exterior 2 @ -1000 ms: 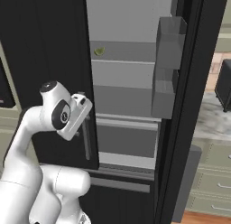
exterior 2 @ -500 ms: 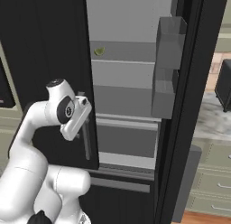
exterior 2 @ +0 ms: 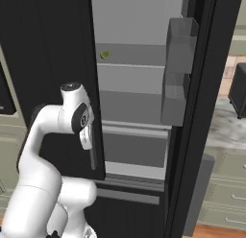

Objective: There is a bowl on the dining counter. Grab a lemon wedge from the fridge and place it in the bowl. Then get the liquor bottle and glass cup from the cabinet and place them next to the bowl.

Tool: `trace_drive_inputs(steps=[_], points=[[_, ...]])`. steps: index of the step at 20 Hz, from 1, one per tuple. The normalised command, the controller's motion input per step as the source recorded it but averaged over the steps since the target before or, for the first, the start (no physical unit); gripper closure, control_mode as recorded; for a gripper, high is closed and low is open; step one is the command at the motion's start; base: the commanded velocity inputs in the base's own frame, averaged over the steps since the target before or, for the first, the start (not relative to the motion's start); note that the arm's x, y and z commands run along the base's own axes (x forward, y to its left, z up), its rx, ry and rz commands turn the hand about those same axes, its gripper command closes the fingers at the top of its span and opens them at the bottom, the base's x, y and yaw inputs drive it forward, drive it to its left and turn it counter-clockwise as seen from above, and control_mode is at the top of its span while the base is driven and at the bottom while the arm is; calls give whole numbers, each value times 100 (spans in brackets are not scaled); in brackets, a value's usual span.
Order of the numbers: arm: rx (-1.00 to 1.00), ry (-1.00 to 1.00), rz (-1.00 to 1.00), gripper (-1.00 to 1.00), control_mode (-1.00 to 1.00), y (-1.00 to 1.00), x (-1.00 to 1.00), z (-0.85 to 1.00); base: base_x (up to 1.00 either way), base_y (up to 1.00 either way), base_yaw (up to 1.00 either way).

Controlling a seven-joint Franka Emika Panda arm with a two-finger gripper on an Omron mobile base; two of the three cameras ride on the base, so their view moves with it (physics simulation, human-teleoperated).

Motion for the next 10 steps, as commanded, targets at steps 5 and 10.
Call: trace_drive_inputs(steps=[5, 10], points=[[-2, -11, 88, -100, -100, 0, -4, -1, 0, 0, 0], [-6, -6, 84, -100, -100, 1, 11, 0, 0, 0, 0]])
